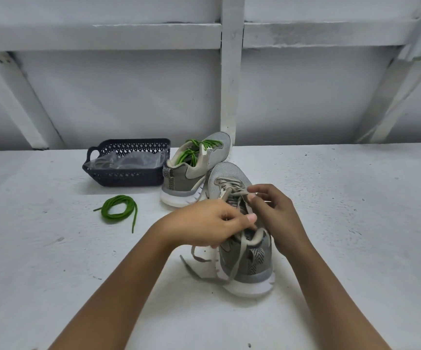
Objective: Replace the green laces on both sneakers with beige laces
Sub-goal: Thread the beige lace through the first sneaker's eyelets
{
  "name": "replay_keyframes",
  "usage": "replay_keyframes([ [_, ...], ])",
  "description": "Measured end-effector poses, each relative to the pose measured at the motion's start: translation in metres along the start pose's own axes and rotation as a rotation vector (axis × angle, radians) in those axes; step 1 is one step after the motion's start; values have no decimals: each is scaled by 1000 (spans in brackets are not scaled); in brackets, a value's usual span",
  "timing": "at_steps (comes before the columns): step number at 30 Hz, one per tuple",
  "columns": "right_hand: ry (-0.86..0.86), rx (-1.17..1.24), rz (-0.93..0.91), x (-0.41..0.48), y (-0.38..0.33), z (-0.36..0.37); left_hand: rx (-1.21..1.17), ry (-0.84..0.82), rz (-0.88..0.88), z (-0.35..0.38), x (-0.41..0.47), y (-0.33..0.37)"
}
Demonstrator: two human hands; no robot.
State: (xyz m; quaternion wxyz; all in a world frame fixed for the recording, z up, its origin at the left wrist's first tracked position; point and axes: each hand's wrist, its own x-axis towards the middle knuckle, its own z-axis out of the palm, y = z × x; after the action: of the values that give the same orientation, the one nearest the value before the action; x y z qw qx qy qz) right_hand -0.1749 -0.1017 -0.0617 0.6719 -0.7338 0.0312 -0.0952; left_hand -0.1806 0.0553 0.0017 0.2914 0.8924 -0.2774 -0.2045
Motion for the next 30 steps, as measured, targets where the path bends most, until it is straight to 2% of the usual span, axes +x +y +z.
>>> replay_keyframes([
  [3, -8, 10, 10, 0, 0, -1, 49, 12, -38, -2, -2, 1],
  [5, -10, 14, 16, 1, 1, -1, 24, 99, -47, -6, -5, -2],
  [9, -4, -3, 26, 1, 0, -2, 123, 327, -42, -22, -15, -15],
  [11, -4, -15, 34, 1, 0, -2, 71, 395, -5, -32, -21, -20],
  [13, -11, -15, 46, 1, -3, -3, -68, 439, 49, -41, -28, -21],
  [16, -25, -57, 50, 0, -10, -5, -533, 447, 129, -51, -33, -15],
  [18, 0, -155, -15, 0, -18, -5, -829, 389, 147, -55, -32, -11],
  [21, 21, -297, -141, -4, -36, -1, -1135, 290, 110, -60, -24, -5],
  [22, -22, -301, -152, -7, -45, 1, -1210, 266, 100, -62, -21, -3],
  [26, -371, -270, -117, -21, -73, 11, -1350, 224, 110, -65, -9, 1],
  [28, -421, -330, -165, -23, -75, 19, -1362, 225, 108, -65, -4, 1],
  [30, -385, -335, -185, -21, -75, 24, -1365, 227, 104, -66, -1, 1],
])
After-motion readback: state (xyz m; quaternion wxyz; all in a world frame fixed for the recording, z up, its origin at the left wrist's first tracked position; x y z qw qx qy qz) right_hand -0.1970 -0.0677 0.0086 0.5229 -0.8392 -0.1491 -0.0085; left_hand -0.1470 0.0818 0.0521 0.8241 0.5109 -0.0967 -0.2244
